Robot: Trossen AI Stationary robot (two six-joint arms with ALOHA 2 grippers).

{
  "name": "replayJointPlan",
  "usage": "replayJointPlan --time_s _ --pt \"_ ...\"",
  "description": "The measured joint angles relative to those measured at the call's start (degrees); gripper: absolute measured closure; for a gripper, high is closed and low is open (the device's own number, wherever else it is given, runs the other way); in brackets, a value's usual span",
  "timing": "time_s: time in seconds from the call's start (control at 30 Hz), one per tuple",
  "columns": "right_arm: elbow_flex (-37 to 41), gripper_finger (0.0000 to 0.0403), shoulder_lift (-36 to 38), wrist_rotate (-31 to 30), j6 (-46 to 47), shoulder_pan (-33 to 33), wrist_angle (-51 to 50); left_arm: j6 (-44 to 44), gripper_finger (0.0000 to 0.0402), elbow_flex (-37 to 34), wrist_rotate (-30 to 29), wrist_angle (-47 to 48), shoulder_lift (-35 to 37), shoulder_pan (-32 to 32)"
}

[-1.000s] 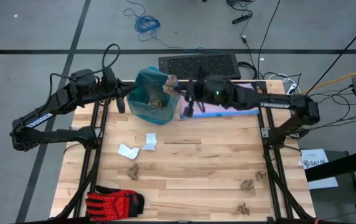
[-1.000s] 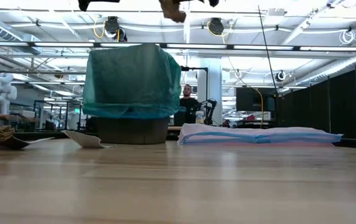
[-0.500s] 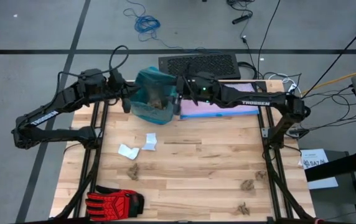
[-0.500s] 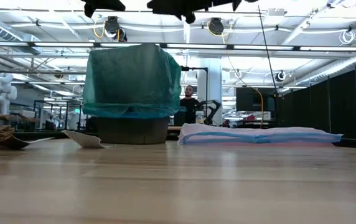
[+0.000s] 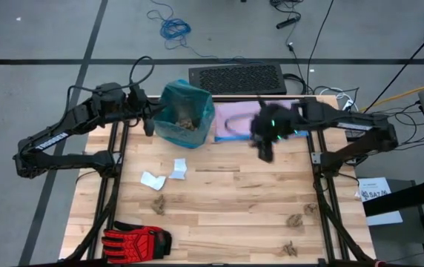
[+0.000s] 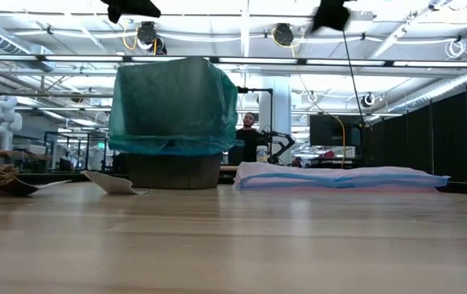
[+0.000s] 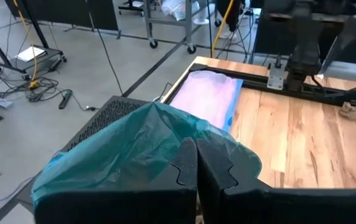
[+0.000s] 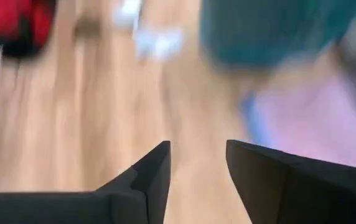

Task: Place trash/remove bag and relplace
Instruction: Put the brown napkin into the trash bin

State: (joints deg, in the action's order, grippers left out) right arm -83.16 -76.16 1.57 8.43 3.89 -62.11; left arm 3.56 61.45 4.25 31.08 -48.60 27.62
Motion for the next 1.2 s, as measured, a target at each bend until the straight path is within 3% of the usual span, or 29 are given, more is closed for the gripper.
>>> replayJointPlan --time_s 0.13,0.27,0.4,0.57,0.7,0.97,1.2 --pt "2.14 0.0261 0.17 -0.59 10.83 -7.55 -13.24 -0.05 0.0402 0.00 0.00 0.50 0.00 0.00" --pt "7.39 0.0261 0.22 1.33 21.78 -16.33 -15.20 -0.22 0.0402 0.00 0.01 3.11 0.00 0.00" --pt "14.98 0.0261 0.24 5.48 32.88 -24.05 -8.17 -0.25 0.0402 0.00 0.01 5.25 0.02 0.00" --pt "25.30 0.0251 0.17 12.46 46.67 -32.32 9.62 -0.22 0.0402 0.00 0.01 5.39 0.03 -0.01" --pt "29.89 0.0222 -0.50 12.16 54.72 -38.52 17.69 -1.32 0.0402 0.00 0.01 5.39 0.04 0.00" --pt "30.78 0.0163 -6.47 12.05 60.15 -47.95 15.65 -3.26 0.0402 0.00 0.03 5.43 0.04 0.00" --pt "30.78 0.0152 -15.79 11.83 56.28 -51.60 15.46 -3.34 0.0402 0.00 0.03 5.33 0.04 0.00"
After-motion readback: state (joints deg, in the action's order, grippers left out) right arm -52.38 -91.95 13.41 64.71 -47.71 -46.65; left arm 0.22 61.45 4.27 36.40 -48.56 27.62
